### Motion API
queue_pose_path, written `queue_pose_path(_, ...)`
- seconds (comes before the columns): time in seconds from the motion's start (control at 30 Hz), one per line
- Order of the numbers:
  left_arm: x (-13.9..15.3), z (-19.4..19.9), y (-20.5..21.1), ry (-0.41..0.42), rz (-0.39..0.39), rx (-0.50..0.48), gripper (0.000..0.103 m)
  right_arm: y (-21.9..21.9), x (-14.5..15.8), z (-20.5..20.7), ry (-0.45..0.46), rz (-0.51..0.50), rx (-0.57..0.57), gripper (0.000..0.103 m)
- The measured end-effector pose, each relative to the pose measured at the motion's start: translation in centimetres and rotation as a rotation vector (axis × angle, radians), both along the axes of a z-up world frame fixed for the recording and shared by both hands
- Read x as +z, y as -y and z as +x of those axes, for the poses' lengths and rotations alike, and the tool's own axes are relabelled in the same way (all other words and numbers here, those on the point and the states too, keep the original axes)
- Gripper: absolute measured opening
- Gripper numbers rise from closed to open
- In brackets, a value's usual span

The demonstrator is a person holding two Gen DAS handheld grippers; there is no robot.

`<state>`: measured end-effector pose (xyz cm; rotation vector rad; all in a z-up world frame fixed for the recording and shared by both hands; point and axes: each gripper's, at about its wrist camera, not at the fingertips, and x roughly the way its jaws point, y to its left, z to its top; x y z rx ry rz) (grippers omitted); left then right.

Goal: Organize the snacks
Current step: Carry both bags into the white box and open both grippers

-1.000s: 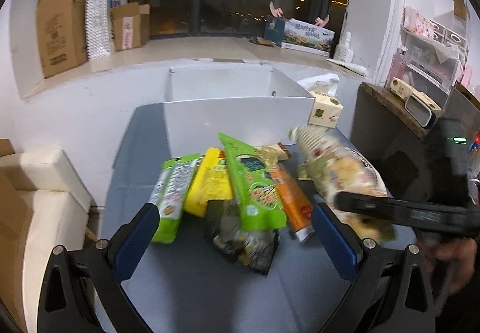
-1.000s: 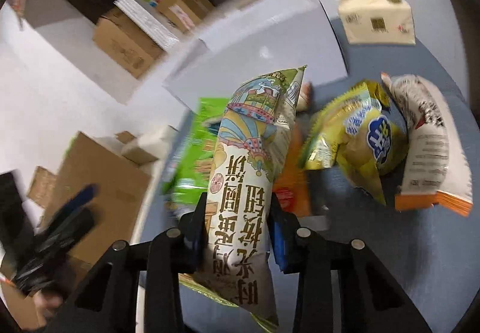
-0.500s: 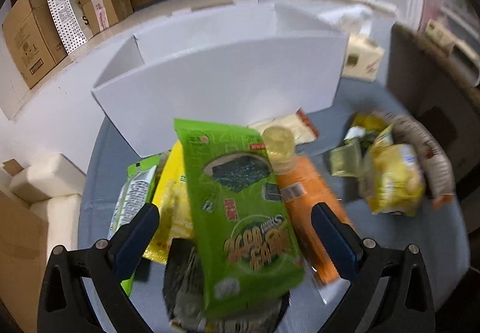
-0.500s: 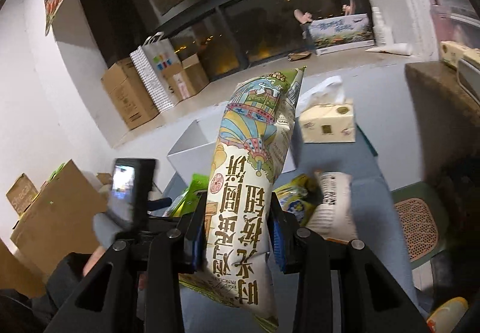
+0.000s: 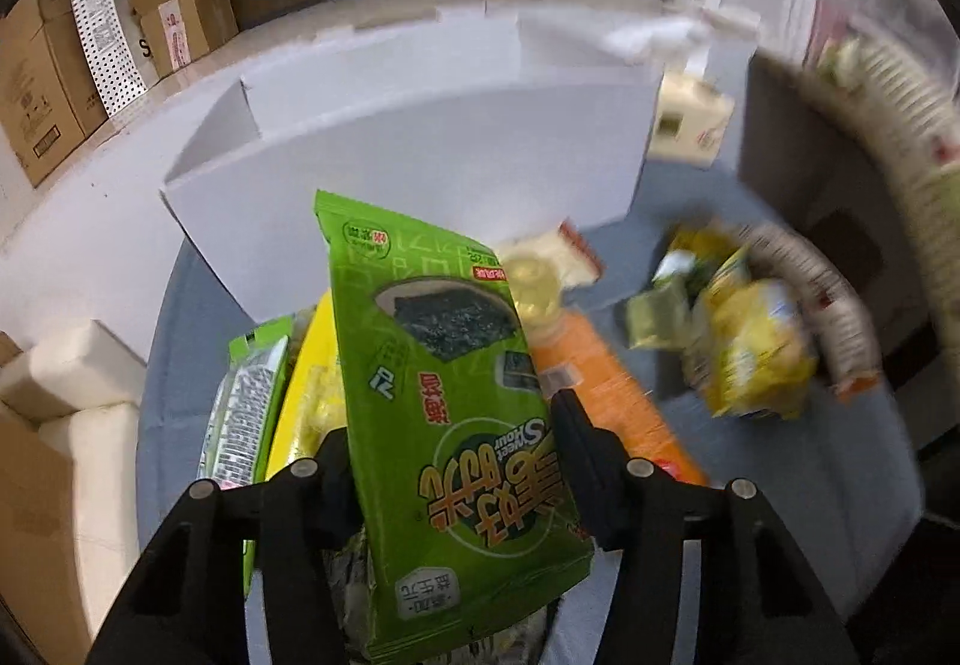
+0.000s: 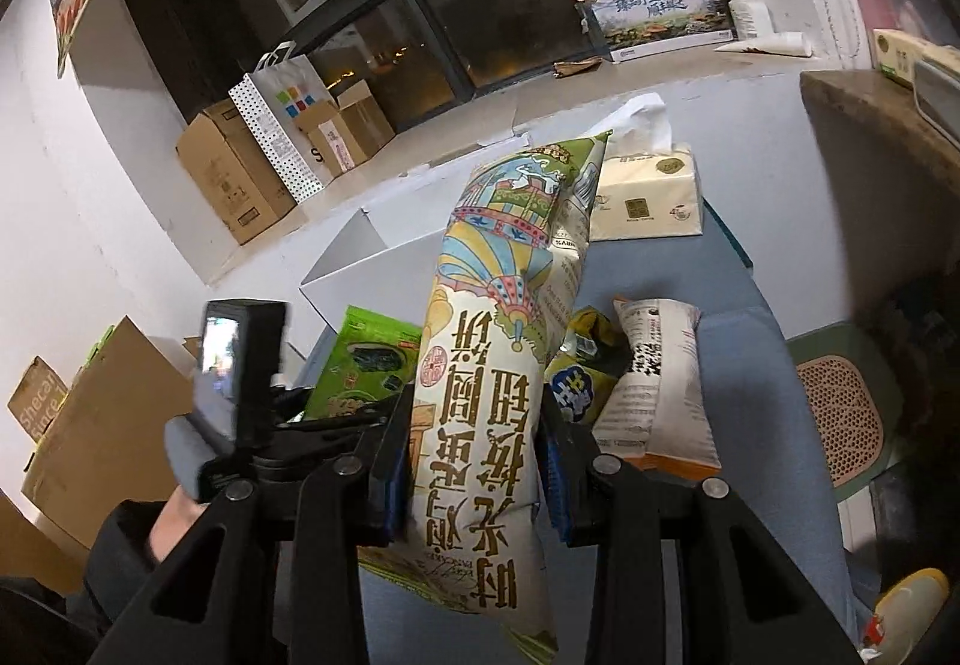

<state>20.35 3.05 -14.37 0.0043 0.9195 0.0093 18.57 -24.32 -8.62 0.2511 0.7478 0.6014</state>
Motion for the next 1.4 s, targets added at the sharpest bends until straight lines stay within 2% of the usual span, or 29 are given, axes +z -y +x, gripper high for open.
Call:
queue_pose_path(0.13,4.5,-2.0,-1.6,0.121,-0.061,-0.017,0.060,-1.3,0.8,0.8,0.019,-0.012,0.022,0.039)
queue_pose_path(0.27,9.0,-2.4,-3.9,0.231,-0.134,-0.011,0.060,-3.5,2.2,2.1,0.046,-0.023,0.064,0.039)
queue_pose_path(0.33,11.1,-1.8,-4.8,0.271,-0.158,-0.004,0.060,-5.0,3.3,3.2,0.072,-0.035,0.085,0.039)
queue_pose_path(0.5,14.3,1.4,-7.5,0.324,-0.162,0.022,0.060,-9.0,6.0,7.2,0.105,-0.069,0.123,0.039)
queue_pose_path(0.6,15.0,4.3,-9.2,0.328,-0.141,0.036,0.060,-11.5,7.5,10.1,0.118,-0.088,0.132,0.039)
queue_pose_path(0.7,14.5,8.3,-9.8,0.306,-0.137,0.047,0.060,-13.8,8.2,13.9,0.107,-0.101,0.154,0.039)
queue_pose_path(0.93,13.3,15.0,-10.5,0.257,-0.076,0.063,0.060,-18.2,6.7,21.9,0.052,-0.212,0.159,0.039)
queue_pose_path(1.03,12.1,17.2,-10.8,0.218,-0.052,0.080,0.065,-19.0,5.4,24.2,0.011,-0.239,0.151,0.039)
queue_pose_path(1.1,10.8,18.4,-11.0,0.164,-0.056,0.071,0.082,-19.4,4.5,25.2,-0.011,-0.260,0.146,0.041)
queue_pose_path(1.13,10.2,18.7,-10.9,0.145,-0.044,0.067,0.099,-19.8,4.0,25.6,-0.020,-0.295,0.144,0.052)
queue_pose_path(1.17,9.6,18.8,-10.9,0.133,-0.034,0.057,0.103,-19.8,3.8,25.6,-0.013,-0.323,0.123,0.064)
queue_pose_path(1.2,9.3,18.7,-11.0,0.135,-0.049,0.044,0.103,-19.5,3.7,25.6,0.007,-0.340,0.093,0.092)
queue_pose_path(1.23,9.0,18.5,-11.2,0.132,-0.068,0.043,0.103,-19.0,3.7,25.4,0.029,-0.325,0.087,0.099)
queue_pose_path(1.3,8.5,18.0,-11.8,0.123,-0.092,0.068,0.103,-18.3,3.6,25.4,0.020,-0.324,0.096,0.103)
queue_pose_path(1.4,8.5,16.7,-12.2,0.142,-0.115,0.079,0.103,-17.0,3.8,24.6,-0.002,-0.311,0.093,0.103)
